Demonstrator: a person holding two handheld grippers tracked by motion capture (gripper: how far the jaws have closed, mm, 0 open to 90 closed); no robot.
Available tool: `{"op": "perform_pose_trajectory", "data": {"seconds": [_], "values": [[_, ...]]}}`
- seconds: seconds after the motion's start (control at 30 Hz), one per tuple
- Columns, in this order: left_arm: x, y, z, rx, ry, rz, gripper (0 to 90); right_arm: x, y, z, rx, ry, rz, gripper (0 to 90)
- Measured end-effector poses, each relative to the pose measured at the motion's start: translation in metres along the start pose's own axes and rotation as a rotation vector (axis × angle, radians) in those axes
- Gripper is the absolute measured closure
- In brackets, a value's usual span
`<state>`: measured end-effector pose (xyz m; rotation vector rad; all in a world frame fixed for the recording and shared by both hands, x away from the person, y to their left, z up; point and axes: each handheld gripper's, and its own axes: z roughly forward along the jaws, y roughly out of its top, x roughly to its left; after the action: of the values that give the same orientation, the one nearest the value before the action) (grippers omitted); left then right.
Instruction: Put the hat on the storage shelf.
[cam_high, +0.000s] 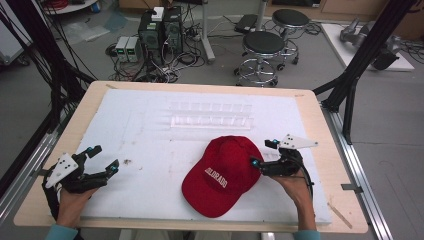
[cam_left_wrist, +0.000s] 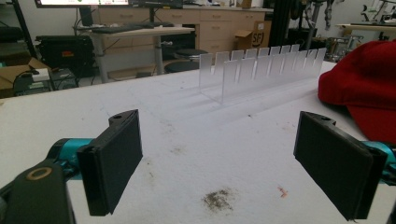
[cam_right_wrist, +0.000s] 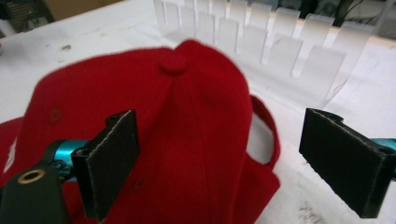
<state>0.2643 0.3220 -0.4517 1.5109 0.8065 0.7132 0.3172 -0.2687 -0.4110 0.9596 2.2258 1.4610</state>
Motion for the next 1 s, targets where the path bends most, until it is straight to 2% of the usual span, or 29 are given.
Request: {"op": "perform_pose_trajectory", "data": {"seconds": [0.13,0.17,0.3,0.43,0.57,0.73,0.77,0.9,1.0], "values": [[0.000,0.000,0.000,0.002,0.002,0.001,15.6,0.000,-0.002,0.003,0.036,0.023,0.020,12.3],[0.000,0.000,0.001,0.005,0.000,0.004,15.6,-0.001,-0.002,0.005,0.039,0.039,0.025,16.0],[-0.001,0.000,0.001,0.007,0.000,0.010,15.6,-0.003,-0.004,0.010,0.066,0.068,0.044,21.5],[-0.001,0.000,0.001,0.008,0.000,0.013,15.6,-0.002,-0.008,0.014,0.075,0.082,0.089,24.9],[-0.001,0.000,0.001,0.009,0.000,0.013,15.6,-0.002,-0.013,0.018,0.088,0.078,0.106,29.5],[-0.001,0.000,0.001,0.009,0.001,0.014,15.6,0.004,-0.012,0.019,0.095,0.074,0.077,49.3],[-0.002,0.000,0.001,0.008,0.004,0.012,15.6,0.004,-0.012,0.018,0.094,0.064,0.077,54.6],[-0.002,0.000,0.001,0.011,0.012,0.012,15.4,0.006,-0.013,0.016,0.076,0.091,0.106,71.8],[-0.002,0.000,0.001,0.012,0.014,0.013,15.4,0.009,-0.012,0.014,0.068,0.085,0.100,80.1]]}}
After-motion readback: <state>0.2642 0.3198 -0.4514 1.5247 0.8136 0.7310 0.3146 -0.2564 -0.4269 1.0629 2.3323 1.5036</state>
